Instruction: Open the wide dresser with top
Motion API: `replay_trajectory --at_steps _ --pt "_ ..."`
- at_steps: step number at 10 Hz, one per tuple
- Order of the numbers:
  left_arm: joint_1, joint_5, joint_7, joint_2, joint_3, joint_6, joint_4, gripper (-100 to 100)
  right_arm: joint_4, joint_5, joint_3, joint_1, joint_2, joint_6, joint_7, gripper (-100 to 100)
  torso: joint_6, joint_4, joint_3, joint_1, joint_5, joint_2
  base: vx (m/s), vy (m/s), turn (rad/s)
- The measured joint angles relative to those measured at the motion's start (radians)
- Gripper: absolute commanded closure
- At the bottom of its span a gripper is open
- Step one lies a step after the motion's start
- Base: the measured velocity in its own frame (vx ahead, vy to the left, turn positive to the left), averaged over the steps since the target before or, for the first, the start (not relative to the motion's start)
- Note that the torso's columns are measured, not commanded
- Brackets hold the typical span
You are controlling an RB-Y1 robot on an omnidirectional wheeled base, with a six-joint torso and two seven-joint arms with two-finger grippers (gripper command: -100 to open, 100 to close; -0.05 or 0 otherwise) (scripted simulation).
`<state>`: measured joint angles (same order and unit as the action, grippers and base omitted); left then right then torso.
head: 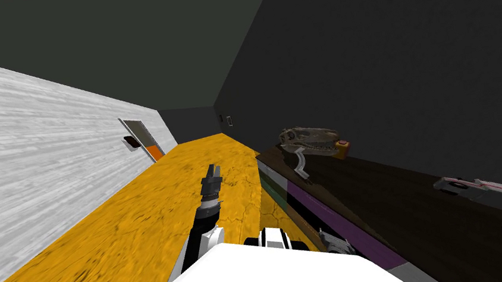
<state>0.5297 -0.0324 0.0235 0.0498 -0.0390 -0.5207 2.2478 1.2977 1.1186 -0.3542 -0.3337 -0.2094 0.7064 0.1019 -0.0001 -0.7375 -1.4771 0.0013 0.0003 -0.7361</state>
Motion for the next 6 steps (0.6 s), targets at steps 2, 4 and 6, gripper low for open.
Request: replay_trajectory --at_steps 2,4,6 --pt "0.0 0.0 0.0 0.0 0.0 0.0 0.0 0 -0.038 0.032 -0.008 0.004 -0.002 0.045 0.001 -100 0.0 -0.001 0.002 -0.003 -0.001 -0.004 0.051 0.049 0.009" --pt "0.0 0.0 0.0 0.0 0.0 0.0 0.0 0 -0.095 0.081 -0.024 0.017 -0.006 0.092 -0.007 -100 0.0 0.0 0.001 -0.001 0.0 -0.002 0.075 0.065 0.013" --pt "0.0 0.0 0.0 0.0 0.0 0.0 0.0 0 -0.15 0.129 -0.042 0.029 -0.005 0.149 -0.001 -100 0.0 0.0 0.001 -0.001 0.0 -0.001 0.087 0.066 0.011"
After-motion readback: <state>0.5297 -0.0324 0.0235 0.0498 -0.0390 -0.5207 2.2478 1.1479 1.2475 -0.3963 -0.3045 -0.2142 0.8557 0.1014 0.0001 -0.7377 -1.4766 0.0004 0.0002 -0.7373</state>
